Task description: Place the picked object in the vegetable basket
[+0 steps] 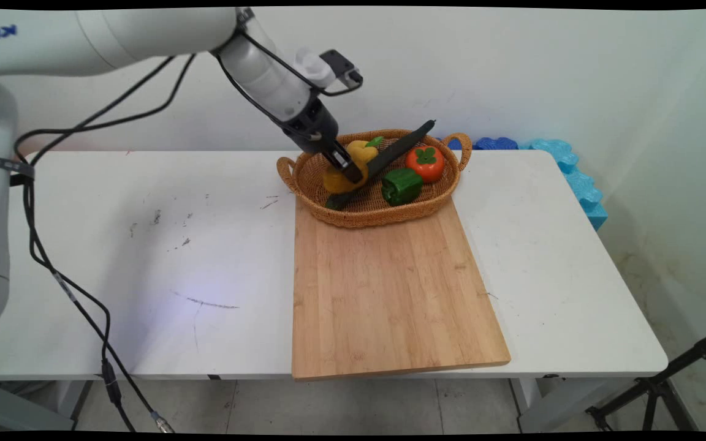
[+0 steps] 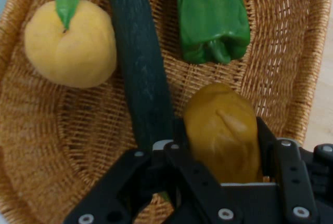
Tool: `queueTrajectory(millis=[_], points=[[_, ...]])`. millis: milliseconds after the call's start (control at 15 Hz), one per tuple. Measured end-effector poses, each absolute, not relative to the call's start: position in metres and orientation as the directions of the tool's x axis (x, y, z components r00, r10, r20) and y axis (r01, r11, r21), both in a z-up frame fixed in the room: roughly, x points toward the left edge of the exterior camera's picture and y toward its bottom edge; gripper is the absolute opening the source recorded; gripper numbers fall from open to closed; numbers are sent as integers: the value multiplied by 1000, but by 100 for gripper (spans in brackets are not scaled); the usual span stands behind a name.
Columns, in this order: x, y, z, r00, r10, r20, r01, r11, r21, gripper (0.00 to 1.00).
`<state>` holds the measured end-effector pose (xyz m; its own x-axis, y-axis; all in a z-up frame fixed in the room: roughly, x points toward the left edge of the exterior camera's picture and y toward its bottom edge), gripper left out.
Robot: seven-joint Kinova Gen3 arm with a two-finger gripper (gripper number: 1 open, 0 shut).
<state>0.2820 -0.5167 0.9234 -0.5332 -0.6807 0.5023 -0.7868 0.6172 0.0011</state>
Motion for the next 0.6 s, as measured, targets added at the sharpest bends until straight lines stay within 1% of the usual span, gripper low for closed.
queueTrajectory(millis=[333, 400, 600], points=[[277, -529, 897, -522, -688, 505, -784, 620, 34, 0], [277, -531, 894, -521, -687, 506, -782, 622, 38, 100], [277, -533, 892, -520, -681, 515, -776, 629, 48, 100]])
